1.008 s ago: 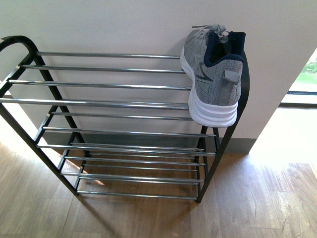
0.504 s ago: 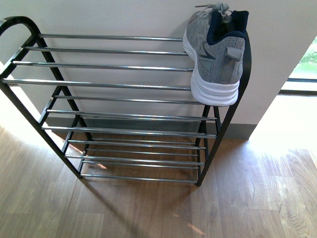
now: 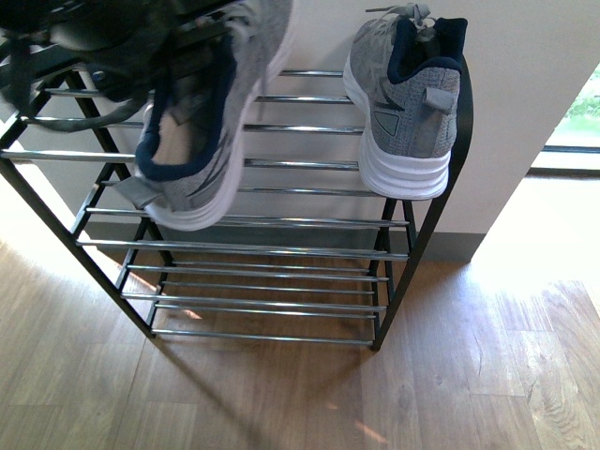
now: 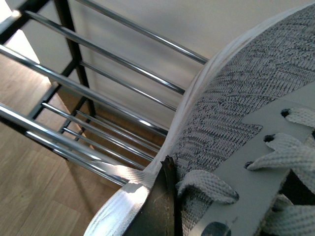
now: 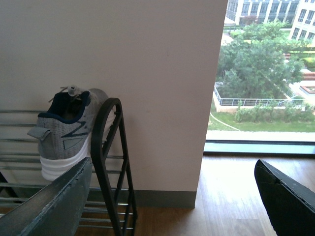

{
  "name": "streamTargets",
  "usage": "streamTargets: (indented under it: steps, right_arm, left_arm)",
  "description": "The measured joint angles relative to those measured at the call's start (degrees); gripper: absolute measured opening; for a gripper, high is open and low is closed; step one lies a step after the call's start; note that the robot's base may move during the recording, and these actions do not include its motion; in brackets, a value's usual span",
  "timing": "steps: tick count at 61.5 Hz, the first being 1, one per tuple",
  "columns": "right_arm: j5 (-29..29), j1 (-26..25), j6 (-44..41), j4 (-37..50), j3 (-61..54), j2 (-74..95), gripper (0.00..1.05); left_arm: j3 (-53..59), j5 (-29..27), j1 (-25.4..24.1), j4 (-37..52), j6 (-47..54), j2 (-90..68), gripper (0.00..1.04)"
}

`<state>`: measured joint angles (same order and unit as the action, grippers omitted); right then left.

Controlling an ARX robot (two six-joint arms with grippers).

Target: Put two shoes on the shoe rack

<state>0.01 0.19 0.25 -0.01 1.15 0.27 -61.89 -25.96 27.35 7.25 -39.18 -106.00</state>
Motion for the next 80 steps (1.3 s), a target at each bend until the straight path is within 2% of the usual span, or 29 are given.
streamTargets:
  steps: [6,23,31,42,59,80]
  right_arm:
    - [0.00,0.00,0.00,0.00,0.00,0.00,0.96]
    - [-0.02,0.00,0.00,0.00,0.00,0.00,0.96]
    - [0.00,0.00,0.00,0.00,0.00,0.00,0.96]
    - [0.00,0.00,0.00,0.00,0.00,0.00,0.96]
    - [0.00,0.00,0.00,0.00,0.00,0.00,0.96]
    - [0.00,0.00,0.00,0.00,0.00,0.00,0.96]
  left_arm:
    - [-10.43,2.93,1.40,-6.12,-1.42,-5.62,0.02]
    - [-23.89,5.92,2.43,-13.81,-7.67,-12.98,0.02]
    - [-25.29,7.58,2.93,-16.63,-10.12,-16.83,0.02]
    - [-26.25,8.22,2.32,-16.04,-9.94,-19.04,0.02]
    - [-28.59,7.61,1.88,-14.95,-4.09,-20.76,0.02]
    - [-21.92,8.33,1.14,-9.49,-2.78,-16.48,0.56]
